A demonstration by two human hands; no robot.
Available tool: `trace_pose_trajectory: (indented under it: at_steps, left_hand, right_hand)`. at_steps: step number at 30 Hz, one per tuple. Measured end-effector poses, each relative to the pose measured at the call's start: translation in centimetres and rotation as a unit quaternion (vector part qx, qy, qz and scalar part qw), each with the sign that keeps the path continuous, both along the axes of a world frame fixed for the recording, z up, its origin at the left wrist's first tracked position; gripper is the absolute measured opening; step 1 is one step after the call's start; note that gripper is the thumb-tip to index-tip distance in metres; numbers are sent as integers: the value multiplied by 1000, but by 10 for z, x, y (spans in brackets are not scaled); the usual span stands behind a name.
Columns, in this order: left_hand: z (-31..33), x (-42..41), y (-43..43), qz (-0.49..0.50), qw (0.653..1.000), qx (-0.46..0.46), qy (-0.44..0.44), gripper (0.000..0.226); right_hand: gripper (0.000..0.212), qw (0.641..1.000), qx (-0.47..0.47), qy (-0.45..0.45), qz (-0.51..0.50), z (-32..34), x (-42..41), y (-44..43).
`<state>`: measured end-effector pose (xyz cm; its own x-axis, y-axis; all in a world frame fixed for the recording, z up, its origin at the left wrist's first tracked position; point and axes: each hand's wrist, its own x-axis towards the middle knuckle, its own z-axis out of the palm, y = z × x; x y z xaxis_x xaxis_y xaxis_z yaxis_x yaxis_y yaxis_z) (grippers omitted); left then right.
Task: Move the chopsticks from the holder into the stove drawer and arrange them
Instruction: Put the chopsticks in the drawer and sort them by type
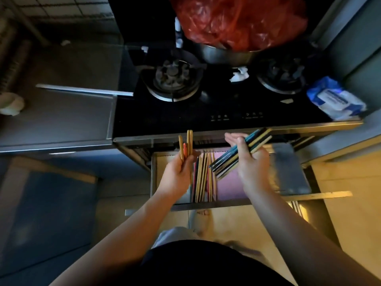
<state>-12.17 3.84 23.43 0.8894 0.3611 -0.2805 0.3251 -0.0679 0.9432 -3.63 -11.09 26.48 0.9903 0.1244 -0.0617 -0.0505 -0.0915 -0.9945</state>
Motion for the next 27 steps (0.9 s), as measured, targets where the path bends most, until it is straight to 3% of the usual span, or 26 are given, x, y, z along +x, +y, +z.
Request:
trace_pose_trajectory:
  at_steps: [6,15,21,27]
  left_hand:
    - [-57,23,-5,9,997,-28,71,18]
    - [-224,50,-27,1,976,7,216,22]
    - [-315,64,-28,3,968,6,249,32]
    - [-374,77,-22,-23,956,53,287,24]
  right_hand:
    - [20,998,-41,39,9,-54,30,-1]
    - [26,970,-201,139,-4,-195,46,-3]
    - [22,958,-185,204,80,-288,61,0]
    - [17,912,-285,237,174,-380,81,12]
